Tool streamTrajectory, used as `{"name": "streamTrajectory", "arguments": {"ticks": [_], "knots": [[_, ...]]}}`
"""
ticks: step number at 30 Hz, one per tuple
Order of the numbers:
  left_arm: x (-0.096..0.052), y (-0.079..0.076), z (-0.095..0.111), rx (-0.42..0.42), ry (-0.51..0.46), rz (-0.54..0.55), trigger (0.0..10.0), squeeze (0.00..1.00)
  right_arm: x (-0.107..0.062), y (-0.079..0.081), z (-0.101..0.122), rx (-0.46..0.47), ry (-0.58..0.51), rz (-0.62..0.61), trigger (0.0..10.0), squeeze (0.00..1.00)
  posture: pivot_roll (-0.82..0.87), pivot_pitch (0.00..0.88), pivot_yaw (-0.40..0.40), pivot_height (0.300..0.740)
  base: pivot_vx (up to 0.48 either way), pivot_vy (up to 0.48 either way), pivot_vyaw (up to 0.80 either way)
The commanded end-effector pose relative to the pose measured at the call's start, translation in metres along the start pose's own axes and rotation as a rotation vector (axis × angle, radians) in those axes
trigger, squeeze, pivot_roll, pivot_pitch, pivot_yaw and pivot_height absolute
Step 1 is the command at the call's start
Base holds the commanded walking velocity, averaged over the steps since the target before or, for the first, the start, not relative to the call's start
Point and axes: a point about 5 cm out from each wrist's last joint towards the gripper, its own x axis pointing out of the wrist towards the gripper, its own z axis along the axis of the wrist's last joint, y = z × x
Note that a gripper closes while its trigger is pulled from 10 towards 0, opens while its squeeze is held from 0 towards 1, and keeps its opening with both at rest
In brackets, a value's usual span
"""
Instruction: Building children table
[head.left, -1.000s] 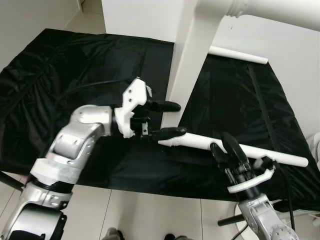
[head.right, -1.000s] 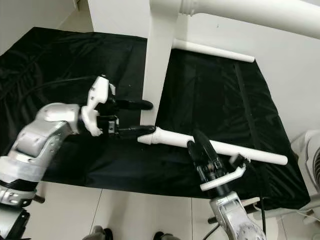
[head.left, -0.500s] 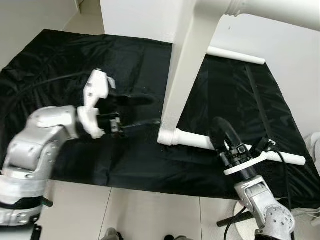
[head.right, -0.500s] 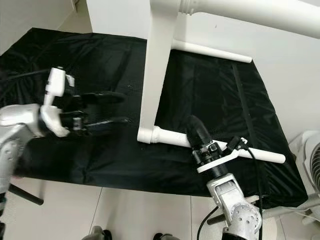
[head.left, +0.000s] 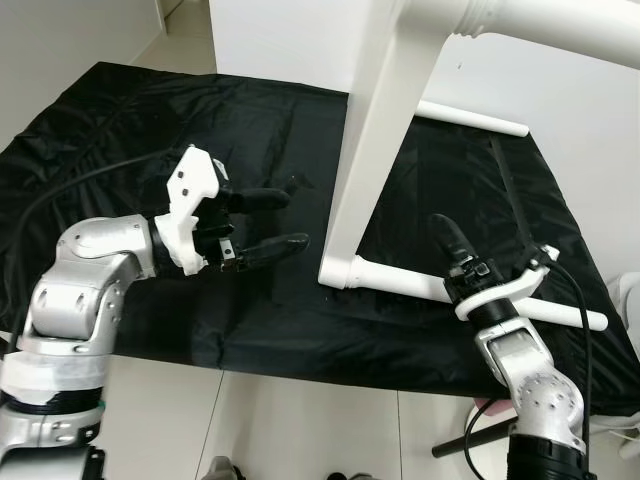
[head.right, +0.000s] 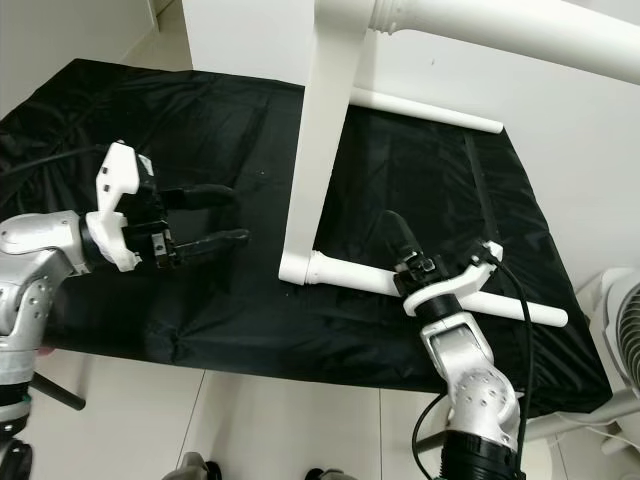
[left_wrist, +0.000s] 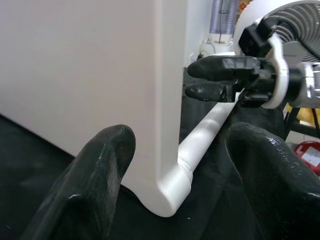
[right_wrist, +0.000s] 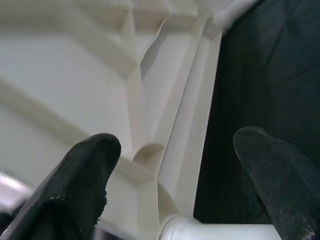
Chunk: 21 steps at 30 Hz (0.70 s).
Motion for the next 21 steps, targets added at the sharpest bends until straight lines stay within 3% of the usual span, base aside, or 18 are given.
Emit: {"name": "streamTrajectory", "arguments": {"ticks": [1,2,7,13,17,21], "knots": [[-0.013,0.031,-0.011,-0.035,0.051,0.677,10.0,0.00,0.001,0.004,0.003,-0.099,0.012,-0.004,10.0,0.00,0.02,0.104,-0.107,0.740,0.000,0.000,0.00],[-0.014,0.032,-0.012,-0.044,0.065,0.712,10.0,0.00,0.002,0.007,0.001,-0.147,0.033,0.011,10.0,0.00,0.02,0.104,-0.112,0.740,0.000,0.000,0.00],[-0.013,0.033,-0.014,-0.045,0.083,0.748,10.0,0.00,0.003,0.009,-0.001,-0.190,0.051,0.023,10.0,0.00,0.02,0.102,-0.115,0.740,0.000,0.000,0.00],[-0.018,0.037,-0.022,-0.109,0.106,0.910,10.0,0.00,0.005,0.010,0.003,-0.371,0.062,0.004,10.0,0.00,0.02,0.108,-0.118,0.740,0.000,0.000,0.00],[-0.020,0.034,-0.024,-0.081,0.126,0.916,10.0,0.00,-0.001,0.010,0.004,-0.405,0.081,0.032,10.0,0.00,0.02,0.114,-0.126,0.740,0.000,0.000,0.00],[-0.022,0.030,-0.029,-0.054,0.158,0.885,10.0,0.00,-0.010,0.017,0.002,-0.473,0.174,0.148,10.0,0.00,0.02,0.117,-0.129,0.740,0.000,0.000,0.00]]}}
